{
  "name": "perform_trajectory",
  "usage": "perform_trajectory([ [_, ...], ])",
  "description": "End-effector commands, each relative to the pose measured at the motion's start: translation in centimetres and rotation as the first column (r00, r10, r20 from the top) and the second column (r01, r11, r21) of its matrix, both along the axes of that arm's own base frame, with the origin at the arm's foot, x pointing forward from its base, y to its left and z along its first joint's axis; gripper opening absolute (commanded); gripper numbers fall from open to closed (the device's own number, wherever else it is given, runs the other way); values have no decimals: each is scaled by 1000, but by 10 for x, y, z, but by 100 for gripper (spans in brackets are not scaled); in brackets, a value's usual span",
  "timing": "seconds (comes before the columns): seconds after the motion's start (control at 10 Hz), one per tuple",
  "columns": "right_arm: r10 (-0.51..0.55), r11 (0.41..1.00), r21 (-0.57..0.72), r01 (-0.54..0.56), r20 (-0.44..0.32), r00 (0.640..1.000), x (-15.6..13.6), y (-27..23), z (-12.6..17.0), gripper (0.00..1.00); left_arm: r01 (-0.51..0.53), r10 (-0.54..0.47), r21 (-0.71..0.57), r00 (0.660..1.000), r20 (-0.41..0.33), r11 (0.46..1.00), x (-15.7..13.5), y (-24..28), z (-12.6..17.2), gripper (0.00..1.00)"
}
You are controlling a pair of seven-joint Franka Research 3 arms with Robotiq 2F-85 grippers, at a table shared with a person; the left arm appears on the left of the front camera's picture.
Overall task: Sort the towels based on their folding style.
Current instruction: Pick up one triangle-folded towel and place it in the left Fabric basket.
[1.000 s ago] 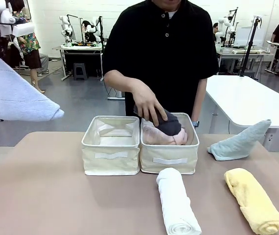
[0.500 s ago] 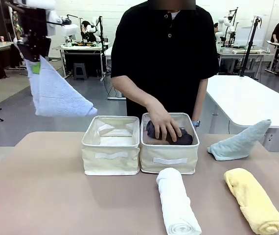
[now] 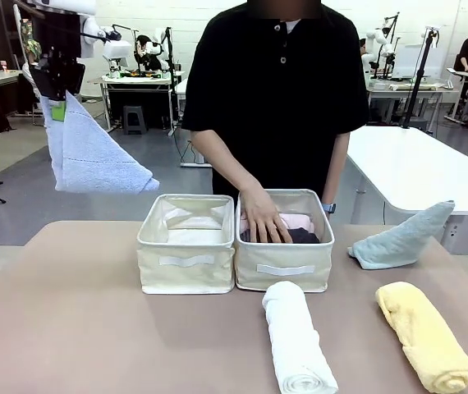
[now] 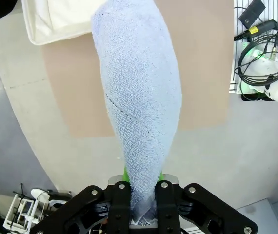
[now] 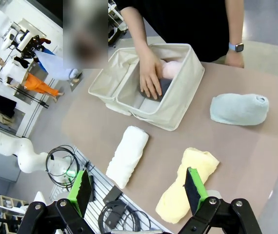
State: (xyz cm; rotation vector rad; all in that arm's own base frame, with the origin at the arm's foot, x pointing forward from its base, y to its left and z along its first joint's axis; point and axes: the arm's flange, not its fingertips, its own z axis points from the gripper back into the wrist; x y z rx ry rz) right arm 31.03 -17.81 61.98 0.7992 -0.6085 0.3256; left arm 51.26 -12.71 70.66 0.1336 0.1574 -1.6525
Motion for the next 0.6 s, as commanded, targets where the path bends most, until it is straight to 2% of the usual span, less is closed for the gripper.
perform_trajectory([
  [0.0, 15, 1000, 15, -15, 20, 1000, 1, -2, 1, 100, 12, -12, -6, 1000, 13, 1000, -1, -6, 0, 16],
  [0.5, 15, 1000, 15, -15, 20, 1000, 1, -2, 1, 100, 12, -12, -6, 1000, 13, 1000, -1, -6, 0, 16],
])
